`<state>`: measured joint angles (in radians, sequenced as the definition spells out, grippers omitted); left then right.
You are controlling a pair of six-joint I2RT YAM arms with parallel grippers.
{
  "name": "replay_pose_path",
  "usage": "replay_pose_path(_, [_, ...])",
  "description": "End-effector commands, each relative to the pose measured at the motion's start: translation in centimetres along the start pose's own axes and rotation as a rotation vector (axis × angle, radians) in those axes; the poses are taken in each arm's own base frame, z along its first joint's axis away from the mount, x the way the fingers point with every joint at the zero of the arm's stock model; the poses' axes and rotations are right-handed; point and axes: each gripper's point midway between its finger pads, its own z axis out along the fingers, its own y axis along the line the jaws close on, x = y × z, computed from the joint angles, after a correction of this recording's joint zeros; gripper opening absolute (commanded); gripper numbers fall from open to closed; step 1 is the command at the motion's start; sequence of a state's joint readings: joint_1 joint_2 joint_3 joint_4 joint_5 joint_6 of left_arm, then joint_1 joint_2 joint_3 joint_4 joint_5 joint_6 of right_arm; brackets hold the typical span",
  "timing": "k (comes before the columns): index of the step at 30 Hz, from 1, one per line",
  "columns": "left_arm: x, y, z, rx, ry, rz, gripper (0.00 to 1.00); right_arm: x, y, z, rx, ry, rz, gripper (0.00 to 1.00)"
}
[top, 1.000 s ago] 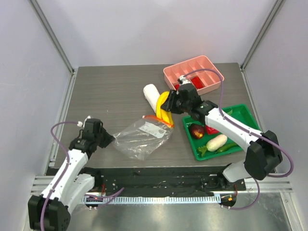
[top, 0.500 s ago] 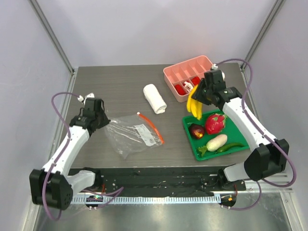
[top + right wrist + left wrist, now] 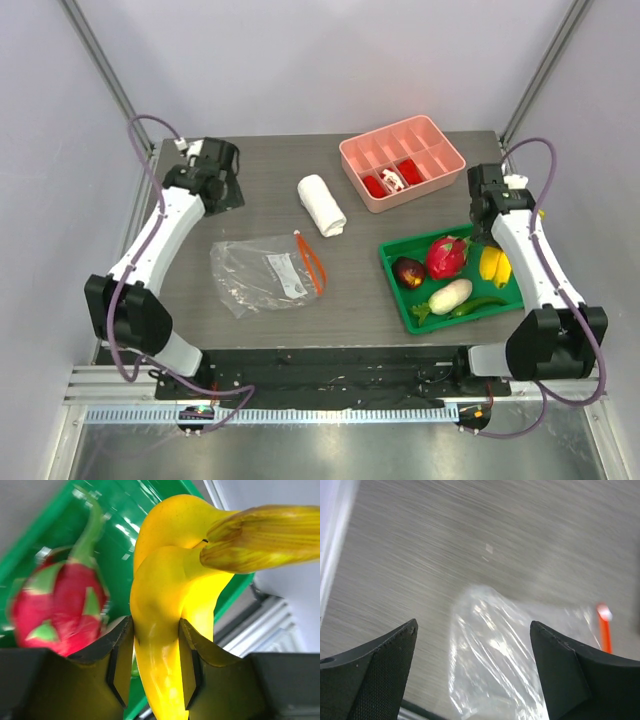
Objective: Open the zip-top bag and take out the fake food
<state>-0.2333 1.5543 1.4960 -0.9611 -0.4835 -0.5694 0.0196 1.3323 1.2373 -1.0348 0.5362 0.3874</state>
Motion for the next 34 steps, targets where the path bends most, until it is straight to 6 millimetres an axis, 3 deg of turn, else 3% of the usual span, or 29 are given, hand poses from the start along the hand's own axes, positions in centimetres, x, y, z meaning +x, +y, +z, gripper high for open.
replay_pose_path(1, [2.3, -4.3, -6.0, 0.171, -0.024, 0.105, 0.92, 0.7, -1.4, 3.0, 0.163, 0.011, -0.109, 0.08])
replay_pose_path(2, [2.8, -5.5, -6.9, 0.220, -0.026, 0.110, 0.92, 0.9, -1.2, 3.5, 0.169, 0.033, -0.111, 0.09])
replay_pose_path(3, [4.3, -7.5, -9.0, 0.327, -0.010, 0.142, 0.92, 1.2, -0.8, 4.2, 0.174, 0.060, -0.112, 0.11])
replay_pose_path(6, [7.0, -9.4, -11.8, 0.469, 0.021, 0.158, 0.94, 1.8, 0.9, 5.8, 0.136, 0.103, -0.125, 0.24])
replay_pose_path(8, [8.3, -10.2, -12.7, 0.544, 0.008, 0.165, 0.98, 3.1, 1.6, 6.7, 0.119, 0.140, -0.140, 0.40])
replay_pose_path(9, [8.3, -10.0, -14.2, 0.597, -0.030, 0.154, 1.00, 3.6, 1.6, 7.1, 0.122, 0.155, -0.146, 0.46])
replay_pose_path(10, [8.3, -9.9, -14.7, 0.624, -0.044, 0.143, 1.00, 4.5, 1.5, 7.5, 0.129, 0.172, -0.159, 0.63])
replay_pose_path(12, [8.3, -10.0, -15.6, 0.681, -0.078, 0.123, 1.00, 5.1, 1.1, 7.6, 0.143, 0.181, -0.167, 0.78])
replay_pose_path(13, [8.0, -9.5, -16.6, 0.716, -0.103, 0.101, 1.00, 5.3, 0.8, 7.3, 0.144, 0.182, -0.164, 0.91])
replay_pose_path(15, [8.3, -9.7, -17.2, 0.764, -0.115, 0.086, 1.00, 5.0, 0.6, 6.8, 0.147, 0.169, -0.149, 1.00])
replay_pose_path(18, [9.0, -9.7, -18.4, 0.836, -0.098, 0.060, 1.00, 4.0, 0.6, 4.7, 0.122, 0.164, -0.098, 1.00])
replay_pose_path(19, [9.1, -10.0, -18.9, 0.862, -0.092, 0.039, 1.00, 3.4, 1.0, 3.2, 0.095, 0.160, -0.088, 0.99])
replay_pose_path(22, [9.4, -10.6, -20.7, 0.948, -0.088, 0.023, 1.00, 1.4, 5.5, -3.3, -0.082, 0.019, -0.091, 1.00])
replay_pose_path(25, [8.6, -10.5, -22.6, 1.013, -0.109, -0.021, 1.00, 1.3, 10.7, -11.0, -0.376, -0.058, -0.055, 1.00])
replay_pose_path(28, [7.6, -10.2, -24.3, 1.065, -0.134, -0.064, 1.00, 1.4, 12.8, -16.6, -0.607, -0.087, 0.047, 1.00])
replay_pose_path(33, [6.5, -9.7, -26.0, 1.114, -0.171, -0.096, 1.00, -0.2, 12.2, -22.0, -0.883, -0.199, 0.200, 1.00])
replay_pose_path(34, [6.3, -9.7, -26.4, 1.131, -0.180, -0.091, 1.00, -1.4, 11.4, -24.3, -0.980, -0.270, 0.248, 1.00])
